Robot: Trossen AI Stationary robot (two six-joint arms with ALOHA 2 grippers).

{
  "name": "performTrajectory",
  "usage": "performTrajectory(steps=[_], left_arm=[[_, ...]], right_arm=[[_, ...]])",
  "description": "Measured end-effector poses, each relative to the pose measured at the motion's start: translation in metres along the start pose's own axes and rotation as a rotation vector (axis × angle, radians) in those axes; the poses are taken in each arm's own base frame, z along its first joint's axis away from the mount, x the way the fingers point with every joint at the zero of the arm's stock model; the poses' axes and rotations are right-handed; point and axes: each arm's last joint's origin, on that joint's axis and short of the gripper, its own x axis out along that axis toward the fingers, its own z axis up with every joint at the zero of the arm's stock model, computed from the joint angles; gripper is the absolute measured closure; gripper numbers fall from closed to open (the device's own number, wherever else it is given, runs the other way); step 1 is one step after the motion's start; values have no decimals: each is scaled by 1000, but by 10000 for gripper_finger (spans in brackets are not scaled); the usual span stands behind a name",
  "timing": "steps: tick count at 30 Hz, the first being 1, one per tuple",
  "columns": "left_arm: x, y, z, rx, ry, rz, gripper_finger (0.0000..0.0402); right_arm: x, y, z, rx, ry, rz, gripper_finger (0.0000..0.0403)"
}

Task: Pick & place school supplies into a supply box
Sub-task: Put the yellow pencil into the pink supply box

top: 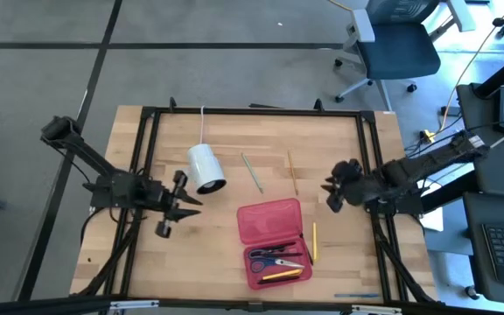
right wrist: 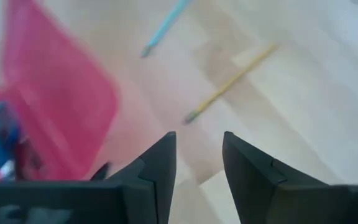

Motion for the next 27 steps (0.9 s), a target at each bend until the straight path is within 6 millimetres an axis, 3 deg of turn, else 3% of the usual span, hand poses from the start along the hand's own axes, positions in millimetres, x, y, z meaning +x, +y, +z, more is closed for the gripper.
performTrajectory(steps=[4,10,17,27], left_arm=[[-11,2,2,-27,-23,-17,307],[-13,1,2,-41,-11,-29,304],[-13,1,-5,-39,52,-39,309],[-13,0,-9,-118,93,-63,304]], right_arm=[[13,-10,17,109,74,-33,269],[38,-29,39,221,161,-39,269],[78,-32,64,282,138,72,269],[133,-60,72,346,206,-16,270]])
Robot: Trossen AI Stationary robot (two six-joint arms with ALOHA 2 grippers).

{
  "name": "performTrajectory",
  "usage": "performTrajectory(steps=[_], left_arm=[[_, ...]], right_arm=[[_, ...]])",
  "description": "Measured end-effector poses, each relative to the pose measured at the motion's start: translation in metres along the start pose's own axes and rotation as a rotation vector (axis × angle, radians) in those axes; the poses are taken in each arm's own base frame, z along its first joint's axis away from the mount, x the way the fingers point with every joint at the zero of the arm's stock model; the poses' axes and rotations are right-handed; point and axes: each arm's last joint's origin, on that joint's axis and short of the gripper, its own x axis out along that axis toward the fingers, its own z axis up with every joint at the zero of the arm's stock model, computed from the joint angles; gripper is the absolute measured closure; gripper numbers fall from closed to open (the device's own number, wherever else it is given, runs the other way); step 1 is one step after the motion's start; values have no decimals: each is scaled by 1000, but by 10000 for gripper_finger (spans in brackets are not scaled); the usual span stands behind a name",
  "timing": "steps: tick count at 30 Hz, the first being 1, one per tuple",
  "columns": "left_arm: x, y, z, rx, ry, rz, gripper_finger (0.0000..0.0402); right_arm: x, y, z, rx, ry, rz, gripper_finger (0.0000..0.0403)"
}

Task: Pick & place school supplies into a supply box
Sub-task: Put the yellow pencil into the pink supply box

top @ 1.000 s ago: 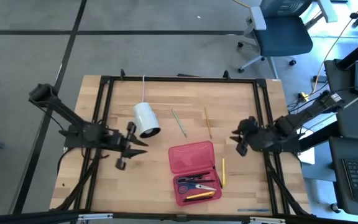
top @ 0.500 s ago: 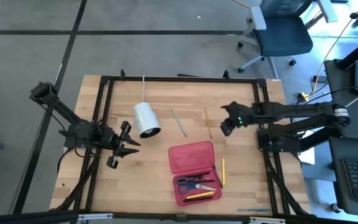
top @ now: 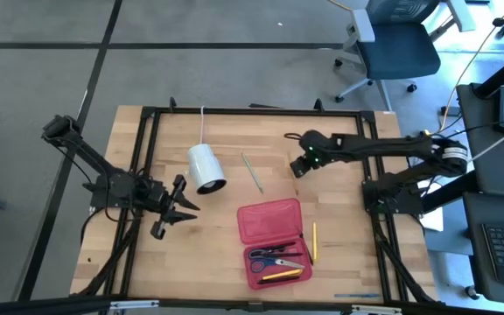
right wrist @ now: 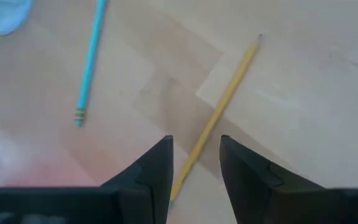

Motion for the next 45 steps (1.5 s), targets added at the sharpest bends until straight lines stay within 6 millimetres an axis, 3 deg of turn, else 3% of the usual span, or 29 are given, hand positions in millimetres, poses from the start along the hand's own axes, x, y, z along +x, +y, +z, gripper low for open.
performTrajectory(steps=[15,27,45], left_arm=[[0,0,-1,-2,13,-13,304],[0,0,-3,6,31,-11,307],[0,0,-4,9,38,-9,306]], right_arm=[[37,-8,-4,-8,101,-87,270],[62,2,-18,-37,156,-101,270],[70,5,-34,-233,185,-234,270]])
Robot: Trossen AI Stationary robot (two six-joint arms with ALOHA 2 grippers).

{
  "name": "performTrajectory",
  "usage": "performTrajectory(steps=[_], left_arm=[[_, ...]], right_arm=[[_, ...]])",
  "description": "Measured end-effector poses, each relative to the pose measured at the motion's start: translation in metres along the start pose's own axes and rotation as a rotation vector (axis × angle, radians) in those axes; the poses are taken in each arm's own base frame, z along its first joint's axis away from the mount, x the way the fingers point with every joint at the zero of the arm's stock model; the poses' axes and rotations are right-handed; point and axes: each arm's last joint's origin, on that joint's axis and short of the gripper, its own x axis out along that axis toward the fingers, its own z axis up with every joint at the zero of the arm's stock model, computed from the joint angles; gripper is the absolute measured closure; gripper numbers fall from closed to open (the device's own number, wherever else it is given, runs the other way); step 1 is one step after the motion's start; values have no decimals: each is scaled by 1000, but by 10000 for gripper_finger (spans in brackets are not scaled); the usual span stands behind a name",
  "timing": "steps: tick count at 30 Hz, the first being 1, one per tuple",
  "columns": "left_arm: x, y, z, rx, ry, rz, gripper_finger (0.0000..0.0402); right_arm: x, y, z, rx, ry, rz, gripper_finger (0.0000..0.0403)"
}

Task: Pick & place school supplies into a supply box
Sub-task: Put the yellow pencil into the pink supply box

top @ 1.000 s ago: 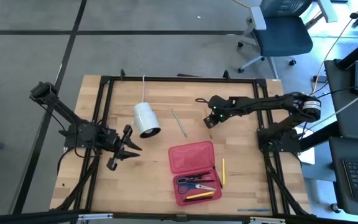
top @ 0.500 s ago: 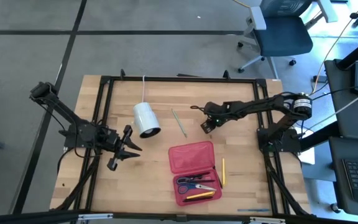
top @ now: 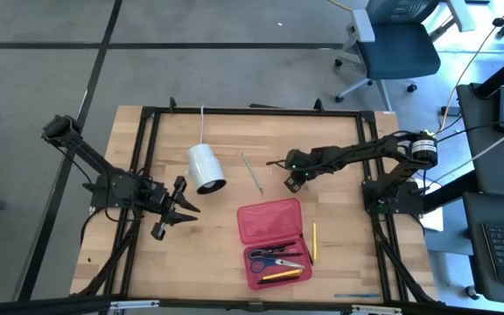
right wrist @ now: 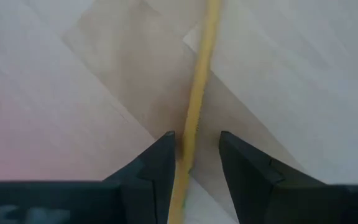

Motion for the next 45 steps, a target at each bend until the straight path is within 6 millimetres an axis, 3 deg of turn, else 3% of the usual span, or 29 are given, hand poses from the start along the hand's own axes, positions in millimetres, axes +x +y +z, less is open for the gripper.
performTrajectory(steps=[8,13,25,45], left_arm=[[0,0,0,-28,4,1,306],[0,0,-2,-56,17,3,309],[0,0,-3,-53,26,-2,306],[0,0,-4,-101,35,-1,309]], right_arm=[[-1,7,-7,-267,18,-3,269],[-2,9,-9,-340,23,-1,269],[-4,6,-18,-210,131,-19,269],[-11,18,-39,-202,219,-59,270]])
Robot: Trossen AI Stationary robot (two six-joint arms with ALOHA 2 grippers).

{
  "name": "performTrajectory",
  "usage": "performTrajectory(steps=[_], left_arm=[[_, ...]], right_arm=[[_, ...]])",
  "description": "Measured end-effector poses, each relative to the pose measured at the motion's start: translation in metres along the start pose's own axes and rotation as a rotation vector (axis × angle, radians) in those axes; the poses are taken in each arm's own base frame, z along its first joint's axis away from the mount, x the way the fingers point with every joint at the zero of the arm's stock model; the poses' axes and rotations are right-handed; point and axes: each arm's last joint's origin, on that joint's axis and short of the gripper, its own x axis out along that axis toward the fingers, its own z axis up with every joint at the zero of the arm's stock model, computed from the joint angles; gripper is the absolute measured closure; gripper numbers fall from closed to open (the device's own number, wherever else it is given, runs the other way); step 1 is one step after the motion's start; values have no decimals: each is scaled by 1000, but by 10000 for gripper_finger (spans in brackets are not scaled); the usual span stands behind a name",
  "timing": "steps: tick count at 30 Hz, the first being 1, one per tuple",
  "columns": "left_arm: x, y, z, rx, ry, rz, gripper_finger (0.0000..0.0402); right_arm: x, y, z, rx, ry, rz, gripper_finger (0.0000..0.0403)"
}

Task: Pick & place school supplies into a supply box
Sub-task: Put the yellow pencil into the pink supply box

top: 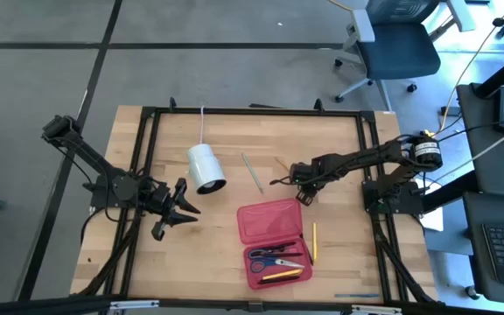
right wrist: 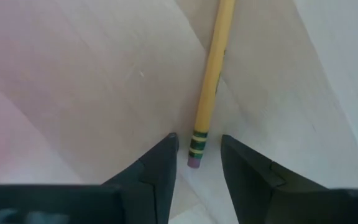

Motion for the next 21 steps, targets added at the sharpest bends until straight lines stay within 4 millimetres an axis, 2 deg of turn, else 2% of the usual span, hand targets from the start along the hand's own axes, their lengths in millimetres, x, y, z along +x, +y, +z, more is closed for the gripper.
performTrajectory(steps=[6,16,21], left_arm=[[0,0,0,0,0,0,307],[0,0,0,2,-1,0,308],[0,0,0,3,0,0,307]], right_arm=[[0,0,1,0,-5,0,288],[0,1,2,-12,-29,-9,375],[0,0,2,-6,-33,-15,385]])
